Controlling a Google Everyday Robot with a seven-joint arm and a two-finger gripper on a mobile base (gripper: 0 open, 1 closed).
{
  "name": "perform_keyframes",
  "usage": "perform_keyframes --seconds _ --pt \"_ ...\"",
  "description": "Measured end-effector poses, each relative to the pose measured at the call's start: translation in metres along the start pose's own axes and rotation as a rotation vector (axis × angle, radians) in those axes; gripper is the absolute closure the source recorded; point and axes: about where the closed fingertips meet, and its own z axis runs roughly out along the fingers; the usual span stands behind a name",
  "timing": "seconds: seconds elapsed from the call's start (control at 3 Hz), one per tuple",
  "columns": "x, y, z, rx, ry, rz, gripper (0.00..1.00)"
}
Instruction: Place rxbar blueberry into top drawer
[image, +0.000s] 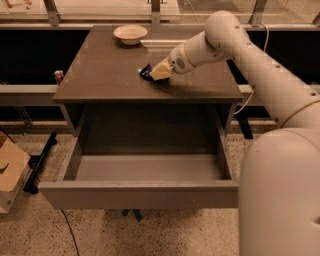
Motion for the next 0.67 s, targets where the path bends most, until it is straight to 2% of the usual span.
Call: perform_keyframes --seconds 0.33,0.67 --pt "-0.024 0.027 -0.084 0.104 -0.094 -0.057 1.00" --pt "-0.007 0.098 -0.170 0.161 -0.098 -0.073 1.00"
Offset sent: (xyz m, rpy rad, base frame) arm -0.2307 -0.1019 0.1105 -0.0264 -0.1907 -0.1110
